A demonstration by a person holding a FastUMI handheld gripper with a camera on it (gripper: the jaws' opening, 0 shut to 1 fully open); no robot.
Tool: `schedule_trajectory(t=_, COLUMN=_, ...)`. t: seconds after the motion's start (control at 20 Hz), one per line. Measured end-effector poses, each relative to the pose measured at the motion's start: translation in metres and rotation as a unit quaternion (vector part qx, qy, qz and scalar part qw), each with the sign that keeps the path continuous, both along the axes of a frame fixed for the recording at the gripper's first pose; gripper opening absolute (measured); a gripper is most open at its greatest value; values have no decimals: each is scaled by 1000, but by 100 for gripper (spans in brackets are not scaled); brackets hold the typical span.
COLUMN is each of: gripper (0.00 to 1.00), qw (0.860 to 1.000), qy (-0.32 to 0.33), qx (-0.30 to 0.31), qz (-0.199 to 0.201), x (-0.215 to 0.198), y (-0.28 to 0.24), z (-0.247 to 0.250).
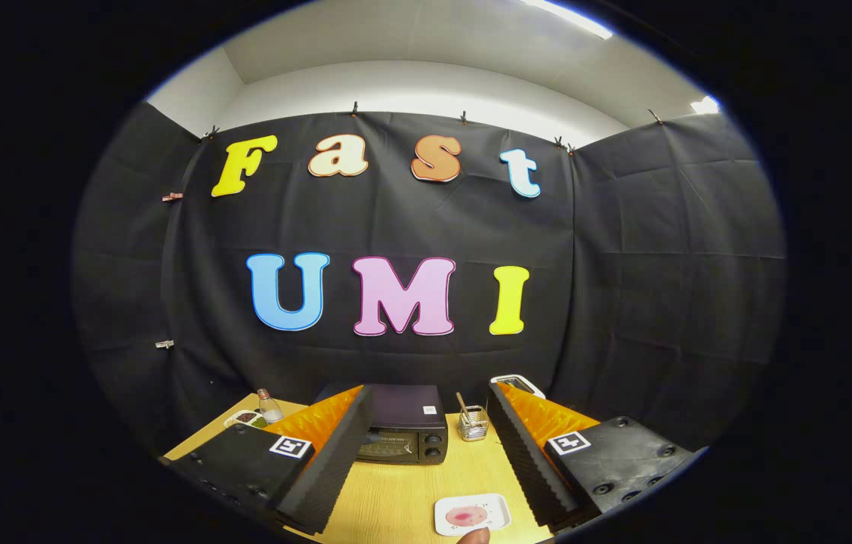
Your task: Open the toaster oven, put the food inside, and close the toaster oven door.
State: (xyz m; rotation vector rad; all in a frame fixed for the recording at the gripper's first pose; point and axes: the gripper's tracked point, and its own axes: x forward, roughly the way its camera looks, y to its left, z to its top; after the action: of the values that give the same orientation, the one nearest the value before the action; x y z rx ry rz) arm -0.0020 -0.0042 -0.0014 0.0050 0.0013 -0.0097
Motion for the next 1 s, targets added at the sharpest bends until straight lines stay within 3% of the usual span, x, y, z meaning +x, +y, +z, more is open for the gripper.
schedule_trajectory(t=0.6, gripper=97, qw=1000, qy=1, qx=0, qz=2, x=3, y=11, z=-3)
schedule_trajectory(t=1.0, gripper=97, qw=999, qy=40, qx=-2, qz=30, x=50, y=62, z=-43)
